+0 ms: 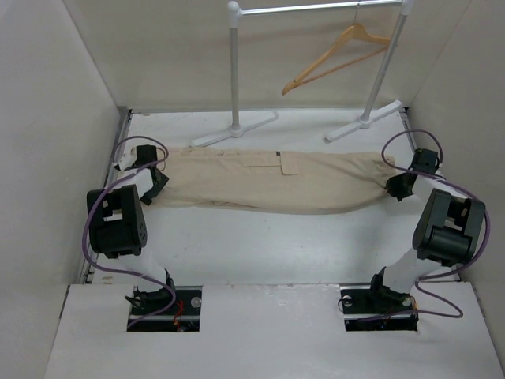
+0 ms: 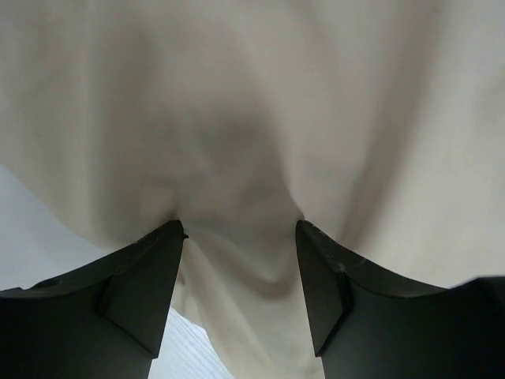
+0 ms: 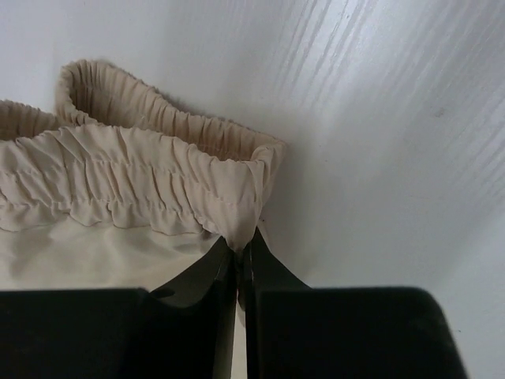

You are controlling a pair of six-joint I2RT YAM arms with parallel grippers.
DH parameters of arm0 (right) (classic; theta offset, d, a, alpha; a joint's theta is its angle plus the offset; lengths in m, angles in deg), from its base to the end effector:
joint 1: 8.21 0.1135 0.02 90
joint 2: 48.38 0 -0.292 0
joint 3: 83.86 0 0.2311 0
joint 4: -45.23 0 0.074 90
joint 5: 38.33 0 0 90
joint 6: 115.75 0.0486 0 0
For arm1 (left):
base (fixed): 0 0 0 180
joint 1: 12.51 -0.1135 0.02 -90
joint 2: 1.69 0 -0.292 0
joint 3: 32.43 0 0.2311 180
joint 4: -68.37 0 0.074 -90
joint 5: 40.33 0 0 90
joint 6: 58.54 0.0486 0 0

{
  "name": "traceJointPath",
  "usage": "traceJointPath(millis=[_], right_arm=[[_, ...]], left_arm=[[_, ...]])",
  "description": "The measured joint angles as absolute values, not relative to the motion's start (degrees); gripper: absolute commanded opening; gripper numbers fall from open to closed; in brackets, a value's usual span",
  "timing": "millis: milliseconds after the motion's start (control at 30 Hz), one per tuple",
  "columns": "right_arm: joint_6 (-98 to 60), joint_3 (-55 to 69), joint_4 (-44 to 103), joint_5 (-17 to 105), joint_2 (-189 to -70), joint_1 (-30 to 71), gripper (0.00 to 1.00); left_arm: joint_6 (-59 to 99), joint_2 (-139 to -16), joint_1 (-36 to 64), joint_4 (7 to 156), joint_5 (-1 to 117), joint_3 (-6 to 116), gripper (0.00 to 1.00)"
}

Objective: Place the trousers on the hanger
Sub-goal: Fold the trousers at the center of the board.

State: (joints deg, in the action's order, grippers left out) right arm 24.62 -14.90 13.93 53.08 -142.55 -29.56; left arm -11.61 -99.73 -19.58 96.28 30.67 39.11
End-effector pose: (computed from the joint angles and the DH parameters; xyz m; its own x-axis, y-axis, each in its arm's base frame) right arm 0.2957 -0.1169 0.2041 -0.2054 0.9070 -0.3678 0.8384 0.3569 0.4119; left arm 0.3330 0.0572 0.2020 -0.3817 -0.6980 -0.6059 -0.7735 0.6001 -0.2040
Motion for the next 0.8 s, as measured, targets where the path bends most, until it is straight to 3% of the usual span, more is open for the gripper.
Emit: traceJointPath(millis=[100,233,367,567,700,800], right_arm=[[24.9,-14.8,13.7,53.6,-142.1,-30.4,0.13],[25.0,-14.8,13.4,55.4,-140.1,-31.2,0.59],[24.6,-15.4,13.5,56.0,-136.6,-31.4,0.78],[24.6,-17.3,13.4,55.5,-133.8,-31.4,0.82],[25.0,-17.3,13.7,53.7,-136.4,-31.4,0.78],[25.8,-17.3,14.0,52.1,-139.8,-31.4,0.68]], left_arm=[[-11.4,-99.1,-21.3,96.6,29.2,38.5,0.57],[-10.7,-97.5,-21.6,98.4,27.4,38.5,0.58],[-10.3,-94.0,-18.6,100.2,26.6,38.4,0.58],[-9.9,-86.4,-15.1,101.2,26.4,36.9,0.58],[-9.9,-84.2,-12.4,101.4,26.3,36.7,0.58],[-9.9,-83.6,-9.6,101.4,26.7,36.7,0.58]])
